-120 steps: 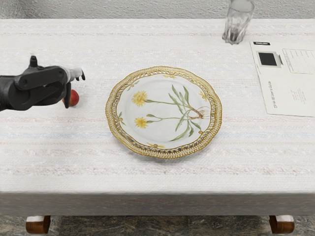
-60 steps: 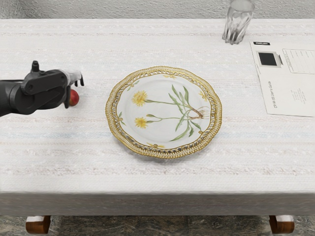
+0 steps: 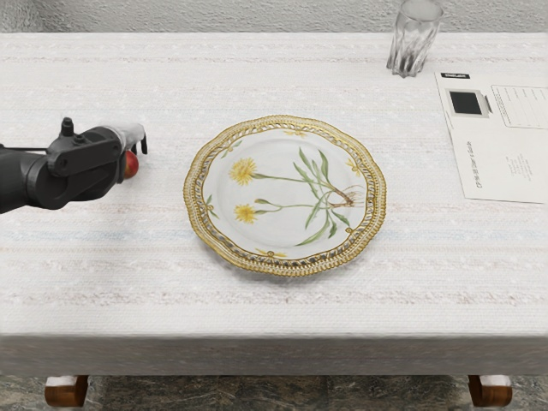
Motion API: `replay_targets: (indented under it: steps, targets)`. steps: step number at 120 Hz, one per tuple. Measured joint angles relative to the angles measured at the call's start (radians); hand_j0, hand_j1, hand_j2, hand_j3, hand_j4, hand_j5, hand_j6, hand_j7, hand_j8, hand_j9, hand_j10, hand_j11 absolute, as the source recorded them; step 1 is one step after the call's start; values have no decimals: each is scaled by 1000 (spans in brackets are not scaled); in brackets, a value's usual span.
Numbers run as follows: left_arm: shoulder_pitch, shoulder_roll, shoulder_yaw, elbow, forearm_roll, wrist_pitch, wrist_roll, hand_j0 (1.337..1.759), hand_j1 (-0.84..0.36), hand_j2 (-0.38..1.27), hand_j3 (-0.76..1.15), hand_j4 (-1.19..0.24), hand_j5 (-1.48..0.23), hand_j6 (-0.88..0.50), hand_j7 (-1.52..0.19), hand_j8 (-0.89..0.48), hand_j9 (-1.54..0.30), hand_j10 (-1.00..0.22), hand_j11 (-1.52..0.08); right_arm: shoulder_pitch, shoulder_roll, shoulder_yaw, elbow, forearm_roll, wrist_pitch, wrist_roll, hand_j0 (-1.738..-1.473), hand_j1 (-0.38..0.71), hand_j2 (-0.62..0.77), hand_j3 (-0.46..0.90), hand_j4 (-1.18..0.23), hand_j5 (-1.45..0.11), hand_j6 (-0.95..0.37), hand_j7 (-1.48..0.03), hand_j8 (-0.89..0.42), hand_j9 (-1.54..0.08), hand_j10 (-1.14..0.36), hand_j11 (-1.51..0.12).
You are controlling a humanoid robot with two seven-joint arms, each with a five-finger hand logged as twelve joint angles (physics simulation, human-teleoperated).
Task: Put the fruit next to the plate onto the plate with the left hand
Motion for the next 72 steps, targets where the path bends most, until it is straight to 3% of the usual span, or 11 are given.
replay_targets:
  steps: [13, 22, 31, 53, 72]
  targets:
    - [3, -6, 2, 3, 0, 1, 0, 1658, -227, 105, 0, -494, -644, -494, -643, -495, -643, -494, -643, 0, 0, 0, 0, 0, 0, 0, -1658, -310, -6, 0, -33, -43, -34, -43, -33, -43, -33, -43]
    - [10, -11, 3, 4, 6, 3, 0, 1656, -256, 76, 0, -551, -686, -497, -697, -461, -703, -542, -701, 0, 0, 0, 0, 0, 0, 0, -1658, -310, -6, 0, -33, -43, -34, -43, -33, -43, -33, -43]
    - [11, -12, 5, 5, 6, 3, -1, 1655, -285, 156, 0, -601, -755, -473, -769, -427, -774, -587, -772, 0, 0, 0, 0, 0, 0, 0, -1658, -310, -6, 0, -33, -43, -34, -43, -33, -43, -33, -43]
    - [11, -12, 15, 5, 10, -1, 0, 1647, -315, 246, -2, -742, -976, -392, -980, -333, -989, -538, -995, 0, 0, 0, 0, 0, 0, 0, -1658, -310, -6, 0, -33, -43, -34, -43, -33, -43, -33, -43]
    - [8, -12, 18, 2, 11, -5, -1, 1649, -369, 366, 25, -824, -1042, -366, -1035, -301, -1060, -513, -1089, 0, 0, 0, 0, 0, 0, 0, -1658, -310, -6, 0, -33, -43, -34, -43, -33, -43, -33, -43]
